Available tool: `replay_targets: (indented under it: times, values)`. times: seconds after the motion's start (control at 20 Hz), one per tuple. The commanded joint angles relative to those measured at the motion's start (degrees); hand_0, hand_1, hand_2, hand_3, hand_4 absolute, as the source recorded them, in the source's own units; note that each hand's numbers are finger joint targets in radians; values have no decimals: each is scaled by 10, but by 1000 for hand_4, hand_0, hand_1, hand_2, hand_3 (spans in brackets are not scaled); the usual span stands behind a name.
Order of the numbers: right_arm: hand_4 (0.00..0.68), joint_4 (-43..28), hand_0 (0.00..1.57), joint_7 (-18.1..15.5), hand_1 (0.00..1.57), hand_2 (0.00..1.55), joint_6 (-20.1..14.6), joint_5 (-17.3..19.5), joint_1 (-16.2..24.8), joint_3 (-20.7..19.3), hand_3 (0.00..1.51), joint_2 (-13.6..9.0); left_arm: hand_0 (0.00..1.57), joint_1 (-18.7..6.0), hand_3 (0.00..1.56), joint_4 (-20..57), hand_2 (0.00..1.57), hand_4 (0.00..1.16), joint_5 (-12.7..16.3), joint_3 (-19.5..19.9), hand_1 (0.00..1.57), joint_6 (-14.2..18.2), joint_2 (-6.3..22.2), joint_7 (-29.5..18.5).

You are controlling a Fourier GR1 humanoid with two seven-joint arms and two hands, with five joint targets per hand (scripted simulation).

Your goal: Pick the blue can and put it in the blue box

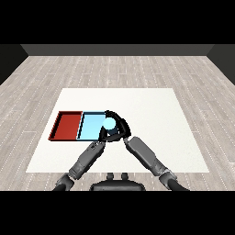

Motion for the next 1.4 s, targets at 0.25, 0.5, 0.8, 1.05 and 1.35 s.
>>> replay_targets:
  times: [0.25, 0.5, 0.8, 1.05, 1.35]
  values:
    - [0, -31, 0, 38, 0, 0, 50, 6, 20, -60, 0, -3, 1571, -17, 1504, 40, 1571, 1134, 13, -36, 1571, 34, -7, -28]
    - [0, -91, 0, 52, 0, 0, 49, 31, 56, -62, 0, -10, 1571, -33, 1503, 32, 1571, 1133, -49, 26, 1571, 16, -5, 5]
    - [0, -199, 0, 63, 0, 0, 67, 25, 135, -100, 0, -43, 1571, 13, 1493, 2, 1571, 1125, -69, 45, 1571, -3, 4, -3]
    - [0, -307, 0, 44, 0, 0, 83, -1, 242, -132, 0, -96, 1571, -9, 1492, 46, 1571, 1130, -73, 68, 1571, -15, 20, -7]
    - [0, -304, 0, 18, 0, 0, 121, -43, 265, -228, 0, -123, 1571, -11, 1506, 31, 1571, 1133, -86, 97, 1571, -5, 57, 48]
